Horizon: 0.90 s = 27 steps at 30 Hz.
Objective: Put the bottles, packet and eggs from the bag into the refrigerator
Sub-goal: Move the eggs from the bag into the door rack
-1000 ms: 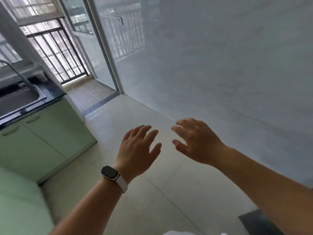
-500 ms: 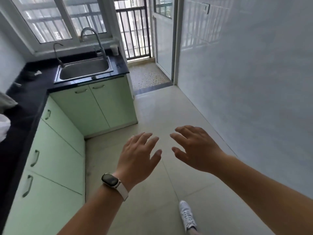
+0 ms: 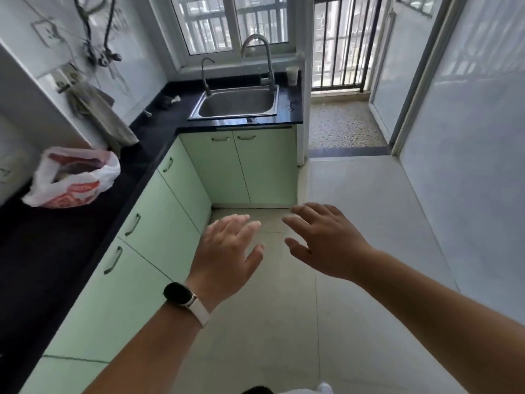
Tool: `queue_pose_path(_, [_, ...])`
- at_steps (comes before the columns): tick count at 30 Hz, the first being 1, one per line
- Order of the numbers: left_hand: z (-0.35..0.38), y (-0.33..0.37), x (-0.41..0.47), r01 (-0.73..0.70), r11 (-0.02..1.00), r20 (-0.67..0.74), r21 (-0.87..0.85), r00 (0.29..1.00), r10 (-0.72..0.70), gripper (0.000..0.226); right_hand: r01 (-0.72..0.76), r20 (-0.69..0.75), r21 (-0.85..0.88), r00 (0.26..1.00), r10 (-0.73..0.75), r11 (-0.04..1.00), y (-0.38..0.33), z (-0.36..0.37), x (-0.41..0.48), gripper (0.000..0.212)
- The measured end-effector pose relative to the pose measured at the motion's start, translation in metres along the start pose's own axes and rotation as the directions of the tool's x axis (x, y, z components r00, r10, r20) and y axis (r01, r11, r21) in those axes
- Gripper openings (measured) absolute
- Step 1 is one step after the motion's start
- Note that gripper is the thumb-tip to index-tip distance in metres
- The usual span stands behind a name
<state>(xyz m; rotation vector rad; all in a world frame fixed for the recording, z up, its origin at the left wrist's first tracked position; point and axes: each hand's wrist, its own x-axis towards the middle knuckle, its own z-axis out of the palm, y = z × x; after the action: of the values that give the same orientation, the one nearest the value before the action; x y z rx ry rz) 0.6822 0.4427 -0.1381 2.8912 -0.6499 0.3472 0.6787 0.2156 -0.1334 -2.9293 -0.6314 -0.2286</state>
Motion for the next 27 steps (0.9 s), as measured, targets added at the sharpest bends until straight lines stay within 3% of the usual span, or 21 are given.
queue_pose_path(13, [-0.006,-0.109,-0.001,0.311,0.945,-0.060,0.098,0.950,-0.307,0.048,0.321,0.007,0.084,0.947,-0.323,0.943,-0.049,0.031,0.148,0.048])
queue_pose_path(27, [-0.005,-0.334,0.057,0.374,0.926,-0.179,0.040,0.915,-0.362,0.042,0.344,0.065,0.040,0.936,-0.346,0.938,-0.142,0.058,0.366,0.051])
